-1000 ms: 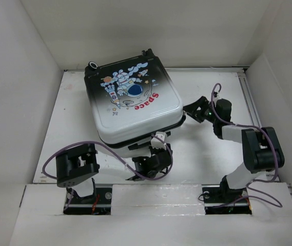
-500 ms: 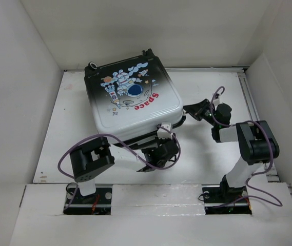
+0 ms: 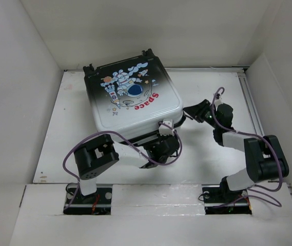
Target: Pack the luggage
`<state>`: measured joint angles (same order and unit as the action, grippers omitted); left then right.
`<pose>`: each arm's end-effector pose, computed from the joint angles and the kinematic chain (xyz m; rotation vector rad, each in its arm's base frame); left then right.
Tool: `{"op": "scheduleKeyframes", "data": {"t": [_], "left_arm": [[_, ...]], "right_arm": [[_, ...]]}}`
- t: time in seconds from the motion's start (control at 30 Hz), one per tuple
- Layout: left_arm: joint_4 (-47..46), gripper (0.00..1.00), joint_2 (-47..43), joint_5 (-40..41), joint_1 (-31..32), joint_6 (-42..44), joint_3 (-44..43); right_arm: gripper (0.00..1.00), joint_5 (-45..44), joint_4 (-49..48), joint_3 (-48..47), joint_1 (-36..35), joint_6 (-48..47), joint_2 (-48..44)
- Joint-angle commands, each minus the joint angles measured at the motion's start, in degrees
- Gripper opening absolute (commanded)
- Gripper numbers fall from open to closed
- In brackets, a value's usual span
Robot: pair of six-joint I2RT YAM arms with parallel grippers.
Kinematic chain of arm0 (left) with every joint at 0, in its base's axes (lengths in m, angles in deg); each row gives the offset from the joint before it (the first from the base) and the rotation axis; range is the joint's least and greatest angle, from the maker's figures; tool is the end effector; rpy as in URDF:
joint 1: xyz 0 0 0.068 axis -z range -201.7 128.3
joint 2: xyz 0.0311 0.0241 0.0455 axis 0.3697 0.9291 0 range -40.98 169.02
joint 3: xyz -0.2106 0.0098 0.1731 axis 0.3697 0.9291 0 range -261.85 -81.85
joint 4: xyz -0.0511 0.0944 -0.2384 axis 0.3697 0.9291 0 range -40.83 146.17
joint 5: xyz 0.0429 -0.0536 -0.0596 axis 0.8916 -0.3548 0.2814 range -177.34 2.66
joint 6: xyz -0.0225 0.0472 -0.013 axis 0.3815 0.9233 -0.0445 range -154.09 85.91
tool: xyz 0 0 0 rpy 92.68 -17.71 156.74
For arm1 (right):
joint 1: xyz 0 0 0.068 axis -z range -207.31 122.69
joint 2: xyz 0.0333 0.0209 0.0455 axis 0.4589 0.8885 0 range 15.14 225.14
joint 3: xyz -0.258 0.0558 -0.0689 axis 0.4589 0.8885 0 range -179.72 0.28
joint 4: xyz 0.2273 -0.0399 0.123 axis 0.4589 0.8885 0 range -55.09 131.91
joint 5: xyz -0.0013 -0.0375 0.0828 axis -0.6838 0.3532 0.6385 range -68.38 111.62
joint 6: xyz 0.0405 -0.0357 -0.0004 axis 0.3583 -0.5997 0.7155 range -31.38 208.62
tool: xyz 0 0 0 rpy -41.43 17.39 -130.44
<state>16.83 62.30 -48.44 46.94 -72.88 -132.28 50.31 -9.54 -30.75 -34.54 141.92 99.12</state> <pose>0.1562 -0.3380 0.1758 0.0385 1.8969 -0.6453 0.2875 0.0537 0.2010 0.3419 1.8253 1.1880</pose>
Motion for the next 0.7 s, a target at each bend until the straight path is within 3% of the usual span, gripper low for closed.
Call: {"op": "scheduleKeyframes", "data": {"t": [0.0, 0.07, 0.17, 0.2, 0.23, 0.37, 0.53, 0.67], "left_arm": [[-2.20, 0.31, -0.45, 1.71, -0.88, 1.08, -1.86], [-2.20, 0.31, -0.45, 1.71, -0.88, 1.08, -1.86], [-2.20, 0.29, 0.07, 1.18, -0.88, 1.08, -1.86], [-2.20, 0.29, 0.07, 0.49, -0.88, 1.08, -1.86], [-2.20, 0.29, 0.07, 0.48, -0.88, 1.08, -1.86], [-2.20, 0.29, 0.07, 0.48, -0.88, 1.08, -1.86], [-2.20, 0.28, -1.07, -0.05, -0.88, 1.08, -1.33], [-2.20, 0.27, -1.07, -0.57, -0.88, 1.08, -1.33]], "right_arm": [[0.44, -0.03, 0.59, -0.53, -0.33, -1.18, 2.32], [0.54, -0.64, 0.59, 0.17, -0.33, -1.18, 2.32], [0.56, -0.65, 0.59, 0.18, -0.33, -1.18, 2.32], [0.54, -0.65, 0.59, 0.18, -0.33, -1.18, 2.32], [0.42, 0.13, 0.59, 0.70, -0.33, -1.18, 2.32], [0.40, 2.68, -0.82, 1.84, 1.42, -1.71, 1.80], [0.59, 6.81, -1.34, 4.21, 4.40, -2.76, 0.04], [0.65, 9.71, -0.73, 4.83, 7.04, -4.60, -1.10]]}}
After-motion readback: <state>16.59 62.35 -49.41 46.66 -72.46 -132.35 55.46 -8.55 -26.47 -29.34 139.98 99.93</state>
